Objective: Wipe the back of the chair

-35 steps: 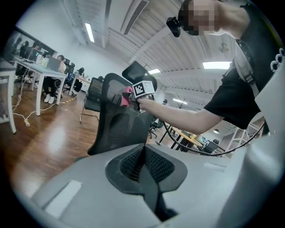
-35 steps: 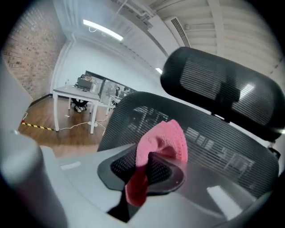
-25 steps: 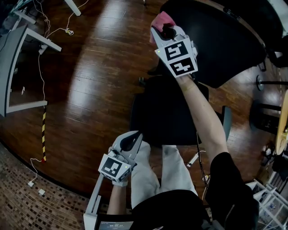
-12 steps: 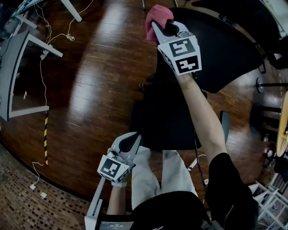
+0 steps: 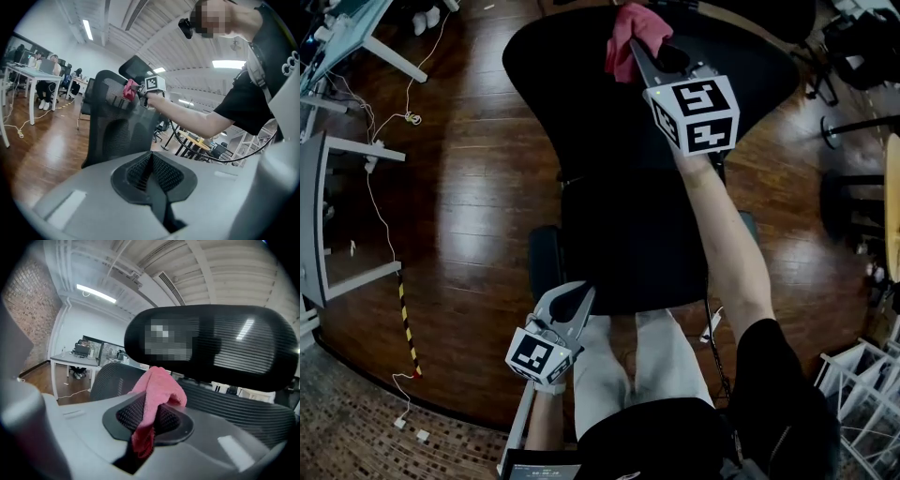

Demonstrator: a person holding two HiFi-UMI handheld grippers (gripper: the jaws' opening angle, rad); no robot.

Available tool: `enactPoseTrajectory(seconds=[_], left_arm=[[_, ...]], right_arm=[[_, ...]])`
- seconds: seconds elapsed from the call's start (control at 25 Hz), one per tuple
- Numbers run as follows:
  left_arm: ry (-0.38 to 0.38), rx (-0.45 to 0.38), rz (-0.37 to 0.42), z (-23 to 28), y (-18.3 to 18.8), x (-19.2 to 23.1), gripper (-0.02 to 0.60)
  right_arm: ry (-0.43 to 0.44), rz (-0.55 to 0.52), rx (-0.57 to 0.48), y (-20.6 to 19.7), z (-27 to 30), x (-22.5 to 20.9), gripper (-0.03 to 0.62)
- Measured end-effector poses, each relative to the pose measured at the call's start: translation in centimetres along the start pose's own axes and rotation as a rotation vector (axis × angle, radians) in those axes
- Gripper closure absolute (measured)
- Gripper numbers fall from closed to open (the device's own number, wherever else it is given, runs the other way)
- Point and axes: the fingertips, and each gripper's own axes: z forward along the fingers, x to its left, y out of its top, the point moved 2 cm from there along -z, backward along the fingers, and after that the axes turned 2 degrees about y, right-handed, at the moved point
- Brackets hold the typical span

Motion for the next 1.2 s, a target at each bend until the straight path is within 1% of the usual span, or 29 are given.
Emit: enactPoseTrajectory(seconds=[0.2,0.36,0.56,0.72,0.88,1.08,1.12,1.2], left_arm=[[-0.071,0.036,0.042,4.4,0.3,-3.1,0.592],[-0.112,0.067,0.068,7.1,0.2,-5.5,0.592],[-0.155,0.088,0.079,9.6,-0.4,-7.8,0.592],[-0.184,0.096,0.087,11.0,-0.6,-9.2,0.592],[-0.204,0.104,0.1,11.7,0.2,-10.4,0.592],[-0.218,0.097,0.101,11.2,-0.5,-10.1,0.592],[-0.216,0.094,0.098,11.0,-0.6,-9.9,0.592],[-0.209,0.088,0.091,10.6,-0.8,-9.5,0.592]], right_arm=[[-0.098,0.03,0.009,-2.7,-4.7,-7.4,0.551],[-0.183,0.059,0.018,-4.8,-9.1,-12.8,0.549],[-0.275,0.082,0.029,-7.0,-13.7,-18.2,0.549],[-0.335,0.089,0.053,-8.2,-16.7,-21.1,0.549],[-0.409,0.102,0.1,-9.5,-19.2,-23.5,0.55],[-0.531,0.124,0.169,-11.1,-22.2,-26.1,0.551],[-0.543,0.113,0.181,-11.2,-22.4,-26.2,0.551],[-0.53,0.067,0.205,-10.8,-21.8,-25.5,0.551]])
